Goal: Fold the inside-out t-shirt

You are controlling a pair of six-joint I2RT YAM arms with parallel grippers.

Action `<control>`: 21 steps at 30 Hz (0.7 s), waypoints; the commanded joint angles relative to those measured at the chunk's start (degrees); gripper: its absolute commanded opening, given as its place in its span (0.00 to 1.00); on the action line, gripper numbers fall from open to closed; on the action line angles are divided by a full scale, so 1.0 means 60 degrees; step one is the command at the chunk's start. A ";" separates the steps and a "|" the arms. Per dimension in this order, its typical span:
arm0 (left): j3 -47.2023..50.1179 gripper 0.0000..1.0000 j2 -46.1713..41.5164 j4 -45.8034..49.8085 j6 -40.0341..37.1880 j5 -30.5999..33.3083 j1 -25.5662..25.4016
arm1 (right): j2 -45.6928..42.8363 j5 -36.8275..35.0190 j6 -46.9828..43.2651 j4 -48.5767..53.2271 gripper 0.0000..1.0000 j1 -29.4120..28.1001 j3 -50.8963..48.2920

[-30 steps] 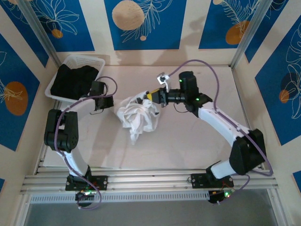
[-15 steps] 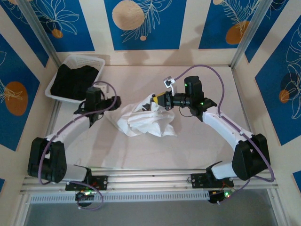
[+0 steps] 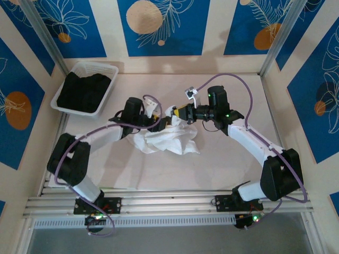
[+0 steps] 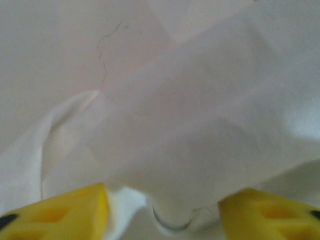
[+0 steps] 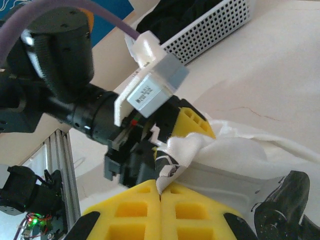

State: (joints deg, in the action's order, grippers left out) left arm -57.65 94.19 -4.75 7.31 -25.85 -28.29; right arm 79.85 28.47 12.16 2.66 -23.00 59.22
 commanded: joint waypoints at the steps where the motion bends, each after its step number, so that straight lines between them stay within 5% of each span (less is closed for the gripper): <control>1: -0.0851 0.30 0.0438 -0.0504 0.0121 -0.0652 -0.0045 | 0.0058 -0.0114 -0.0253 0.0146 0.00 -0.0048 0.0101; 3: -0.1185 0.09 0.0369 -0.0405 0.0320 -0.0643 -0.0031 | 0.0051 -0.0280 -0.0324 0.0394 0.00 -0.0059 0.0399; 5: -0.1422 0.00 -0.0090 -0.0423 0.0562 -0.0596 0.0027 | 0.0039 -0.0478 -0.0590 0.0865 0.00 -0.0044 0.0972; 14: -0.3191 0.00 -0.3313 0.0152 0.2433 -0.0546 0.0702 | 0.0066 -0.3403 -0.0801 0.3322 0.00 -0.0077 0.4277; 21: -0.3679 0.00 -0.3753 0.0186 0.3191 -0.1396 0.0804 | 0.0032 -0.3156 -0.0687 0.3425 0.00 -0.0180 0.4210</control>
State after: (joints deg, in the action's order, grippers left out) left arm -79.79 70.57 -2.57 22.96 -31.57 -24.23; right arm 79.59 12.34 8.27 17.91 -24.84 85.84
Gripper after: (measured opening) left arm 0.046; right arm 0.065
